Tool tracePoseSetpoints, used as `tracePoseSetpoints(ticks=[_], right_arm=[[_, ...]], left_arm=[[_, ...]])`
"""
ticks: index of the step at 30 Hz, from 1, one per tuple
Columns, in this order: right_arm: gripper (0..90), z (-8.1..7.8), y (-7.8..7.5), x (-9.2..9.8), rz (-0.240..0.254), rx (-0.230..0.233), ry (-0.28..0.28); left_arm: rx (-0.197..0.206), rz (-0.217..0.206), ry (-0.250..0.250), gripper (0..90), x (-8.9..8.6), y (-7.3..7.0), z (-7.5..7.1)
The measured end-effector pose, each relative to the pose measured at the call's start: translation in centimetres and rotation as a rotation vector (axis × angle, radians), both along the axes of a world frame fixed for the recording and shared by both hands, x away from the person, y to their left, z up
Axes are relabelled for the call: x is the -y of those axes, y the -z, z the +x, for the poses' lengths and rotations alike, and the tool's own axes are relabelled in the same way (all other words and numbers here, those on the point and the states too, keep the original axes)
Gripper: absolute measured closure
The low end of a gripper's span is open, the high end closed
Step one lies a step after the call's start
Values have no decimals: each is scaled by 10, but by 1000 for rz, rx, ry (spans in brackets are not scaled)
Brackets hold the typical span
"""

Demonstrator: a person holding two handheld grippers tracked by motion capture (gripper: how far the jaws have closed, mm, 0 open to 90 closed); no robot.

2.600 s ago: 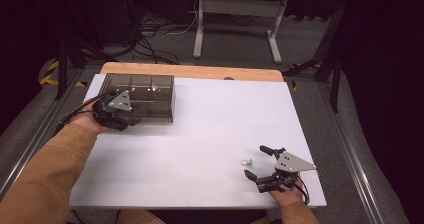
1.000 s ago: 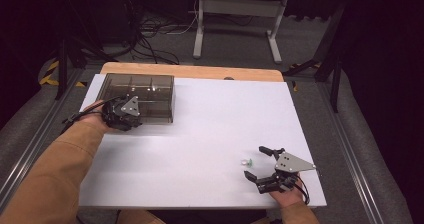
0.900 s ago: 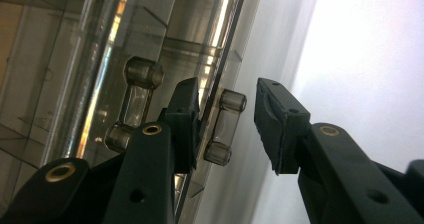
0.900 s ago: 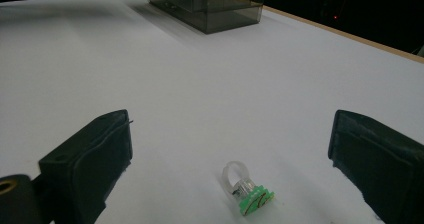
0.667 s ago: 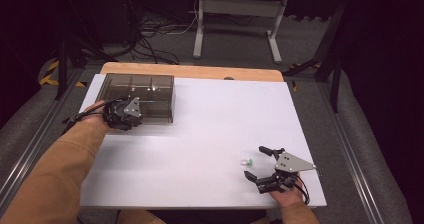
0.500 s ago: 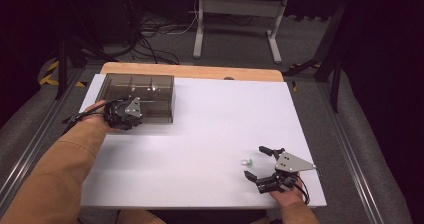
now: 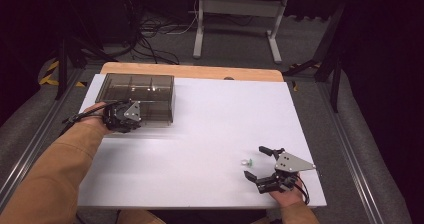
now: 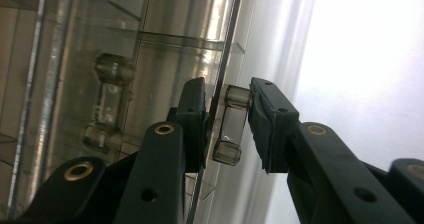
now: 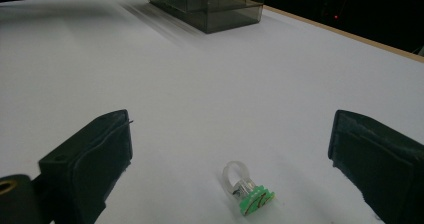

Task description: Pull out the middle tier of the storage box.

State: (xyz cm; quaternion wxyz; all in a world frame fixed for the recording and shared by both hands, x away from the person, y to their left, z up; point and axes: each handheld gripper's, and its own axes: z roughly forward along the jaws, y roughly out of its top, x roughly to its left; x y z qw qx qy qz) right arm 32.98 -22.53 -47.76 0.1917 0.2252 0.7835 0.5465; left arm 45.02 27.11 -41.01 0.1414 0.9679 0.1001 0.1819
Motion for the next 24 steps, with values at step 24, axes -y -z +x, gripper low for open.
tracePoseSetpoints(ticks=[24], right_arm=[[42, 0, 0, 0, -2, 1, 0]], left_arm=[[-60, 0, 0, 705, 4, -3, -20]])
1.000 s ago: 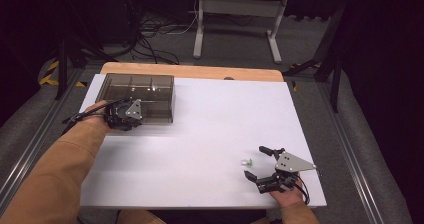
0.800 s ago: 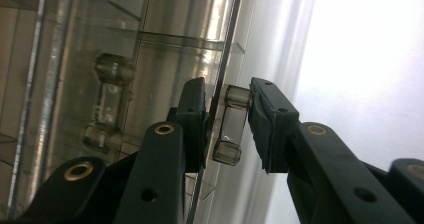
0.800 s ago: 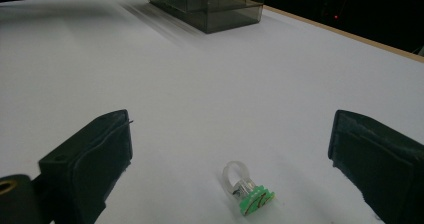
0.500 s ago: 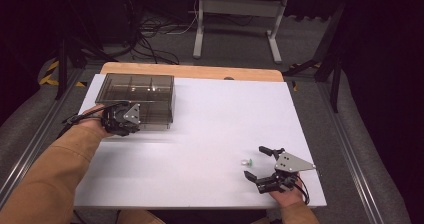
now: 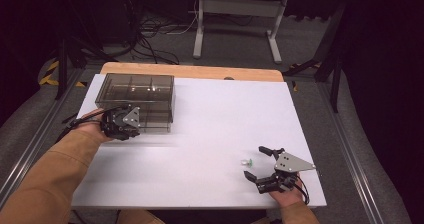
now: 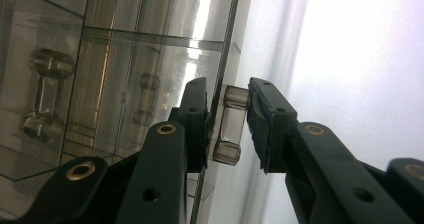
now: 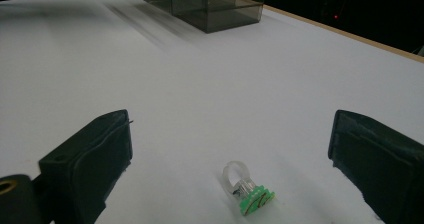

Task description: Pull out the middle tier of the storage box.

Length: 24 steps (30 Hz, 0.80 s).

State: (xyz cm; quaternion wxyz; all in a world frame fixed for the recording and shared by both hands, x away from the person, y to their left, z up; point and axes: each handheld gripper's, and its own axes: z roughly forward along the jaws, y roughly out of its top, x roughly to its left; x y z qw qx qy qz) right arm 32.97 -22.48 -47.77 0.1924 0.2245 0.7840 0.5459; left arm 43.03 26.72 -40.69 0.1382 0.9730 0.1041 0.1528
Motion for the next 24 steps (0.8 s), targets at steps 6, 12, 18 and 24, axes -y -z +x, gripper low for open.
tracePoseSetpoints(ticks=[6, 12, 18, 24], right_arm=[[42, 0, 0, 0, 0, 1, 0], [42, 0, 0, 0, -3, 1, 1], [42, 0, 0, 0, -3, 0, 1], [42, 0, 0, 0, -2, 0, 1]], left_arm=[[-7, -10, -5, 703, -2, 0, -1], [-11, -14, -13, 703, -3, 2, -4], [-15, -23, -11, 703, -4, 3, -4], [-26, -19, -10, 706, -4, 6, -4]])
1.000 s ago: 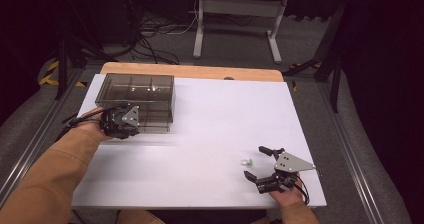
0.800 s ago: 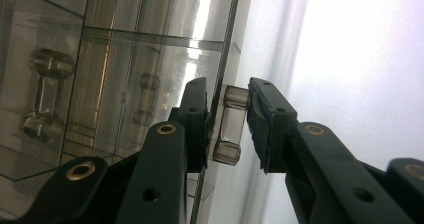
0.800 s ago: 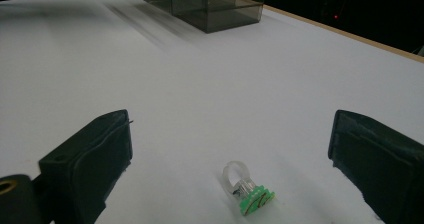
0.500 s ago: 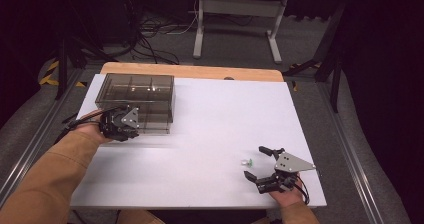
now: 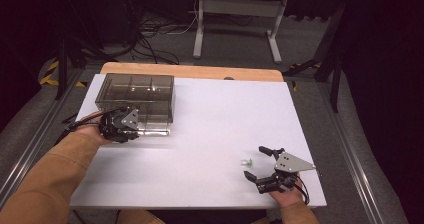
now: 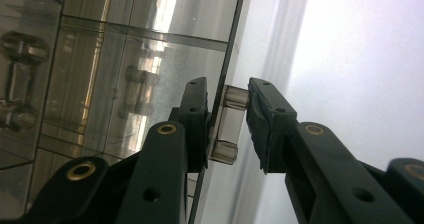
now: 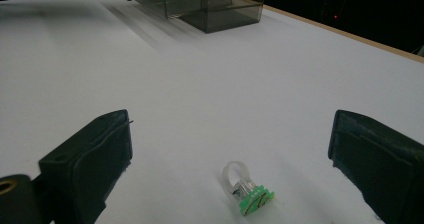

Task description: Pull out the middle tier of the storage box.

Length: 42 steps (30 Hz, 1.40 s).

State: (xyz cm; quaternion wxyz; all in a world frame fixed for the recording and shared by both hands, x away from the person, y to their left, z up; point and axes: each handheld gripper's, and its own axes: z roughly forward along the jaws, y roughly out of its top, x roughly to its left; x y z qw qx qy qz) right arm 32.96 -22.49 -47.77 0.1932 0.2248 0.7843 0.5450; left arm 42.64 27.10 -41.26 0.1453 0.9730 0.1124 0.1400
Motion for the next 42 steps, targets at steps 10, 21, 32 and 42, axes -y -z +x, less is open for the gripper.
tracePoseSetpoints(ticks=[10, 21, 32, 42], right_arm=[[42, 0, 0, 0, -1, 0, 1], [42, 0, -1, 1, 6, 7, 9], [42, 0, -6, 12, -4, 16, 45], [41, -1, -6, 27, 13, 4, 73]], left_arm=[[-12, -63, -22, 602, -2, -4, -2], [-16, -341, -116, 285, -5, -24, -10], [57, -549, -180, 63, 2, -30, -32], [72, -615, -169, 19, 23, -32, -41]])
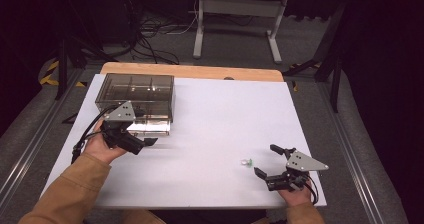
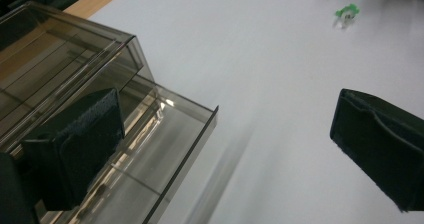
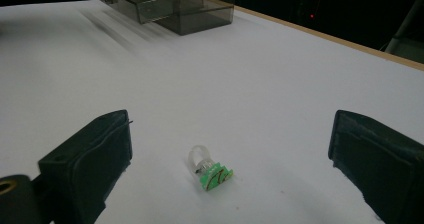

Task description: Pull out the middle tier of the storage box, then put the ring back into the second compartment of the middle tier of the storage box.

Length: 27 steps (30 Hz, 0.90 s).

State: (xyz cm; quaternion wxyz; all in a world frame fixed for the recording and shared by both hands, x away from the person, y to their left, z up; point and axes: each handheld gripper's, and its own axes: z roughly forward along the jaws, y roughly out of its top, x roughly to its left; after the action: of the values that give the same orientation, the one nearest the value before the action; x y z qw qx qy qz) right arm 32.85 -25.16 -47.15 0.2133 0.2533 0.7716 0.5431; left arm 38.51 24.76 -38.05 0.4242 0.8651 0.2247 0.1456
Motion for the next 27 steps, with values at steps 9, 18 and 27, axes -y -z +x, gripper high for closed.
tracePoseSetpoints(ticks=[9, 18, 27], right_arm=[[39, 0, 2, 7, 20, -17, 29], [39, 0, 4, 7, 21, -23, 26], [39, 0, 5, 5, 25, -24, 20]], left_arm=[[-4, -37, 6, 17, 12, -1, -3], [-20, -47, 7, 13, 25, 2, -8], [-29, -82, 24, 8, 46, 8, -13]])
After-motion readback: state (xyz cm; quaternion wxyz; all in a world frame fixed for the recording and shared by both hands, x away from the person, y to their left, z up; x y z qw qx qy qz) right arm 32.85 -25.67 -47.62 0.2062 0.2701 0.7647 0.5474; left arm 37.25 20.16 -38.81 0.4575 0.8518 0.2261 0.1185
